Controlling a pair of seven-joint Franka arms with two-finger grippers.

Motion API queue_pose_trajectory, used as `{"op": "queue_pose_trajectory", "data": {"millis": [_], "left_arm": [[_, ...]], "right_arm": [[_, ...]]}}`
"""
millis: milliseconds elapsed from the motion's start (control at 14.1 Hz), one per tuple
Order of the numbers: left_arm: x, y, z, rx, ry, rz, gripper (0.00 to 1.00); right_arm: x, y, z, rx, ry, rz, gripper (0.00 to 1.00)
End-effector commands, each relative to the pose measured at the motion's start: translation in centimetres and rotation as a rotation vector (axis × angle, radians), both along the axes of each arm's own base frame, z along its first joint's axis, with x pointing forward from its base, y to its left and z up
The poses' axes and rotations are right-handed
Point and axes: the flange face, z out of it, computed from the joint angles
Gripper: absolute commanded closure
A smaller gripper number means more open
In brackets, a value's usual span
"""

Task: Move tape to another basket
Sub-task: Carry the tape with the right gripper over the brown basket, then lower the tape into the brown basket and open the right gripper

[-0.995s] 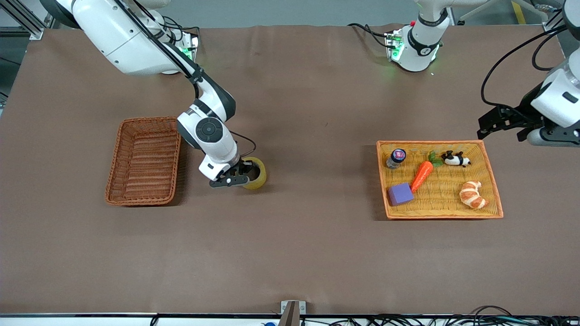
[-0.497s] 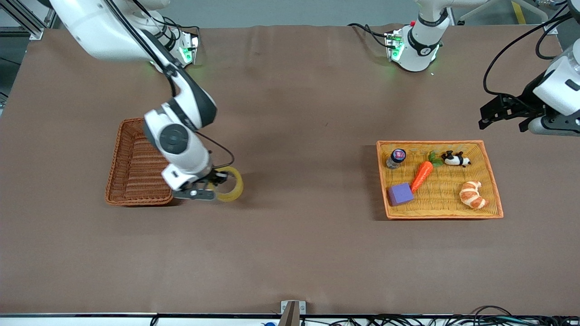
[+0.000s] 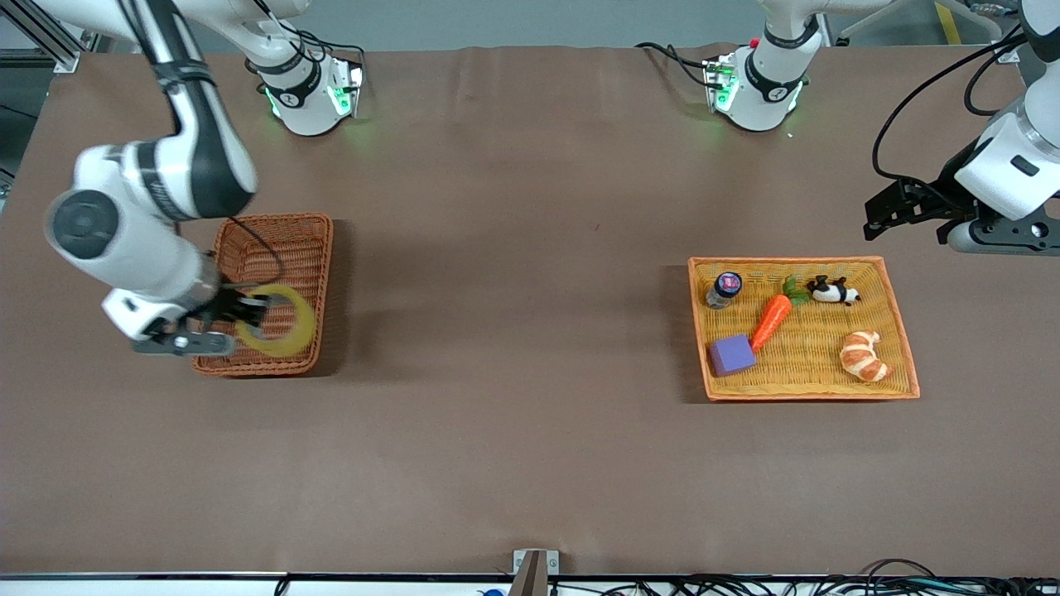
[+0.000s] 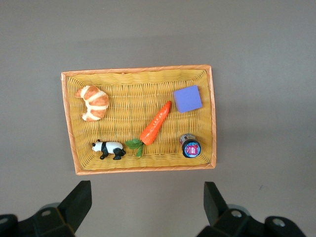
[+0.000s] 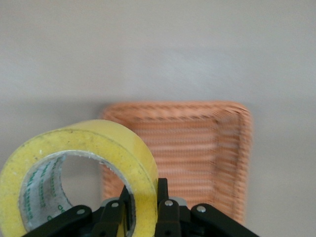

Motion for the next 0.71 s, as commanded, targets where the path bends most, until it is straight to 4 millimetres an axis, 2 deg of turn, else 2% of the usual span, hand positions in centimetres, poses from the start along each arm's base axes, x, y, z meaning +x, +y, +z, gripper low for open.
{"op": "queue_pose_trajectory", "data": {"millis": [0,142,213,497,639], "left_arm": [[-0.1,0.3,0.4,0.014,-0.012,0.018,0.0],[-0.1,0.2,0.4,0.008,-0.012,0.073,0.0],[0.0,0.1,0.3,0.008,-0.011,0.098,0.0],[0.0,0.2,0.1,0.01,-0.006,0.083,0.0],[0.0,0.3,0.0,0.013,-0.005,0.067,0.0]], "right_arm": [[-3.8,-5.1,-1.5,0.056,0.002,0.021,1.0],[-6.0,-8.6,-4.6,0.11,-0.009,0.031,1.0],[-6.9,-9.4,-6.1,0.12,-0.022,0.04,1.0],[-10.5,-8.7,-11.7,0.112,-0.069,0.045,0.99],[-11.7,-8.4,-13.3,0.1,-0.09,0.051,0.99]]}}
